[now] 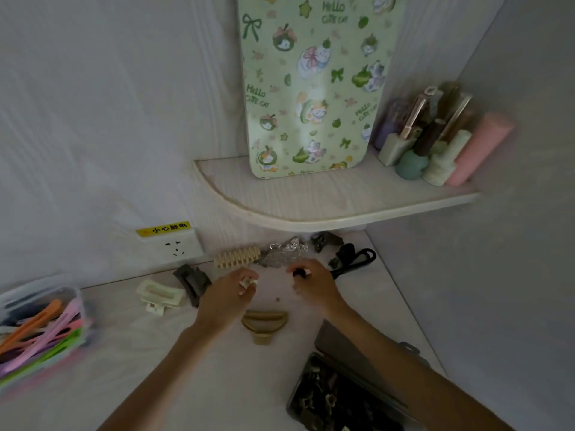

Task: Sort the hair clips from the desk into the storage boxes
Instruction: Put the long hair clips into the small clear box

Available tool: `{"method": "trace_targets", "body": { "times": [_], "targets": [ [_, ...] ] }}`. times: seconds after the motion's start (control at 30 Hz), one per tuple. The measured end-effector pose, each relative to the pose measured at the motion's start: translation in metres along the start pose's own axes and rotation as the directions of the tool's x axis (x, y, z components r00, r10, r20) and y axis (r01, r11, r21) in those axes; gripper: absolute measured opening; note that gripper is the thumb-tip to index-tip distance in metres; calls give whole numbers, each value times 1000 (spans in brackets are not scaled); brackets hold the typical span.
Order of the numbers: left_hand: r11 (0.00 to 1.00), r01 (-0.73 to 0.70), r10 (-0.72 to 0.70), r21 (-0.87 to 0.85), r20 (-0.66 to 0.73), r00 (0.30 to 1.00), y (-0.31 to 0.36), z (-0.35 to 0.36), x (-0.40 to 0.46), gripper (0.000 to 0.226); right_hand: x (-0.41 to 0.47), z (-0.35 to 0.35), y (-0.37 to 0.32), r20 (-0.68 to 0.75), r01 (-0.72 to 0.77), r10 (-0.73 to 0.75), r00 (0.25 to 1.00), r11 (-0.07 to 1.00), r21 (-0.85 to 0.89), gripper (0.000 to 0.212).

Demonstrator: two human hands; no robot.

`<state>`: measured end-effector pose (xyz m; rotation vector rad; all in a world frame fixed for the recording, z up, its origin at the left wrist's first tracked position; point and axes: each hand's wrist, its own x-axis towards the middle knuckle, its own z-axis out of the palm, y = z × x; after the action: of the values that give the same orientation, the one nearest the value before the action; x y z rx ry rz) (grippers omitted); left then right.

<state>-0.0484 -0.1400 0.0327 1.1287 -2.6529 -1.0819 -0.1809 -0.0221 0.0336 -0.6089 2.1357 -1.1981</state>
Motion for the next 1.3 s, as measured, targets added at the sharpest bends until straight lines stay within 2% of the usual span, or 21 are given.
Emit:
{"method": "trace_targets", "body": {
  "times": [0.03, 0.07, 0.1, 0.13, 0.17, 0.2, 0.23, 0.27, 0.3, 0.33, 0.37, 0.4, 0.47, 0.6, 0.67, 0.77, 0.87, 0.93, 1.07, 1.17, 1.3],
  "targets": [
    [999, 2, -1, -35, 24, 1000, 4, 5, 0, 14, 7, -17, -1, -19, -170, 185, 983, 938, 302, 28],
    [998, 10, -7, -69, 47, 999, 5, 11, 0, 12, 14, -35, -3, 57, -303, 331, 942, 760, 575, 29],
    [994, 31, -23, -108, 71, 997, 6, 16, -1, 10, 20, -52, -2, 161, -376, 397, 903, 554, 743, 27],
    [987, 55, -41, -152, 95, 995, 7, 20, -2, 12, 25, -67, -1, 229, -407, 411, 883, 425, 809, 24],
    [976, 81, -60, -201, 108, 992, 8, 24, -2, 18, 31, -79, -1, 241, -419, 416, 877, 414, 808, 20],
    [965, 104, -76, -242, 122, 990, 8, 28, -3, 23, 36, -85, 3, 216, -428, 431, 876, 489, 760, 16],
    [950, 125, -90, -285, 132, 987, 8, 28, -4, 26, 39, -85, 3, 135, -418, 435, 890, 666, 618, 14],
    [939, 141, -98, -314, 149, 984, 9, 30, -5, 26, 42, -83, 4, 26, -386, 402, 915, 855, 347, 15],
    [929, 156, -105, -335, 165, 981, 11, 31, -6, 24, 45, -81, 6, -57, -305, 304, 951, 952, -1, 17],
    [922, 165, -109, -350, 174, 979, 13, 32, -6, 20, 45, -77, 8, -87, -189, 169, 982, 918, -349, 18],
    [916, 173, -113, -363, 179, 977, 14, 32, -6, 18, 44, -72, 10, -67, -89, 62, 996, 791, -605, 16],
    [913, 177, -116, -368, 182, 976, 14, 33, -7, 17, 44, -68, 12, -34, -29, 5, 999, 657, -753, 18],
    [908, 178, -112, -379, 191, 975, 13, 33, -7, 17, 45, -59, 16, -5, -13, 17, 1000, 494, -869, 33],
    [892, 195, -122, -408, 198, 973, 6, 28, -9, 15, 53, -48, 6, -34, -62, 79, 996, 375, -925, 34],
    [897, 179, -110, -404, 187, 976, 2, 23, -10, 17, 56, -48, 5, -16, -36, 52, 999, 410, -911, 27],
    [903, 139, -71, -407, 176, 982, -4, 12, -14, 18, 53, -52, 6, -13, 31, -66, 998, 627, -779, 21],
    [913, 67, -11, -402, 139, 990, -10, -1, -28, 10, 24, -55, 3, 0, 103, -122, 993, 839, -534, 23],
    [916, -6, 51, -400, 101, 994, -11, -5, -42, 14, -10, -57, 2, 39, 166, -163, 986, 924, -344, 25],
    [938, -193, 237, -287, 127, 963, 6, -4, -75, 11, -89, -62, 11, 76, 243, -233, 969, 955, -169, 18],
    [914, -340, 383, -221, 202, 901, 27, 9, -98, 12, -136, -64, 32, -25, 260, -275, 961, 933, -249, 16],
    [831, -553, 549, -57, 236, 802, 44, 38, -124, 31, -180, -61, 67, -137, 241, -314, 939, 889, -389, 16]
  ]
}}
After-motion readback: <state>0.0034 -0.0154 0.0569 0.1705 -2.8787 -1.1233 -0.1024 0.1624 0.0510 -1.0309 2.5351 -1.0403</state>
